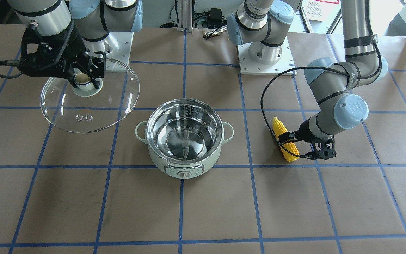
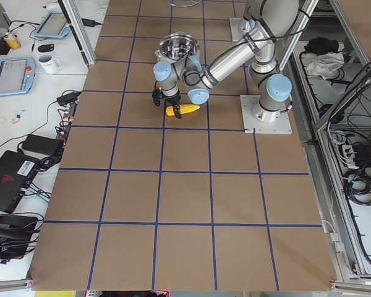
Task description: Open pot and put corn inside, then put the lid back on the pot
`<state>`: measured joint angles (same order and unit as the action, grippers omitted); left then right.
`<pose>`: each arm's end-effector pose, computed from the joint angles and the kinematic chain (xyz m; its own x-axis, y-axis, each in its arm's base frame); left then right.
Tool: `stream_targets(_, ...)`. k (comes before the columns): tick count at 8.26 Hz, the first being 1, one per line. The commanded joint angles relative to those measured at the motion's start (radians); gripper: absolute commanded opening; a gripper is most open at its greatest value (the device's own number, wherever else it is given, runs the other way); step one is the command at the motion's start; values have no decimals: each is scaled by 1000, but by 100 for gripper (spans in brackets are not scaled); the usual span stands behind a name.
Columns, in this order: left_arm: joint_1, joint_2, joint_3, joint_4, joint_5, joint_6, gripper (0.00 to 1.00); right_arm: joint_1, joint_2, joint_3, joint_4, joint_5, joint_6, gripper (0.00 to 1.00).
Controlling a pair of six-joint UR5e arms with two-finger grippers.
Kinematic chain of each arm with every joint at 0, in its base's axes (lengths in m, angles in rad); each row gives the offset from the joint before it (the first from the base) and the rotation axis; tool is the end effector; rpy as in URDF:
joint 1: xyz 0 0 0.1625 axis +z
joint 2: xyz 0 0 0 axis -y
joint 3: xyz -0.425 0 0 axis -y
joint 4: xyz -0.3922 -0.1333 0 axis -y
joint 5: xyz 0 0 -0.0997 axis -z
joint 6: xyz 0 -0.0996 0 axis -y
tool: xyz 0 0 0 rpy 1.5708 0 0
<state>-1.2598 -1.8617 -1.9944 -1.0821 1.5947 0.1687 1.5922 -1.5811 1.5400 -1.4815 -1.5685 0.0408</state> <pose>0.0262 -0.5095 0.1933 -0.9899 -0.1408 0.0146 -0.1339 0.9652 0.2246 0.1438 -0.4793 0.4993 -0.9998 0.0195 -0.0003 0.0194 0.9986 0.0482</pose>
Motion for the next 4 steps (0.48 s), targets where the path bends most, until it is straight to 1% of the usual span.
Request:
stream_targets(1,0,-5,2,1,-2,-8,100,0,-3,0,23,-28,-7,49)
stream_targets(4,0,-8,3,25,-13,-14,99,0,0,0,26,-30,-7,49)
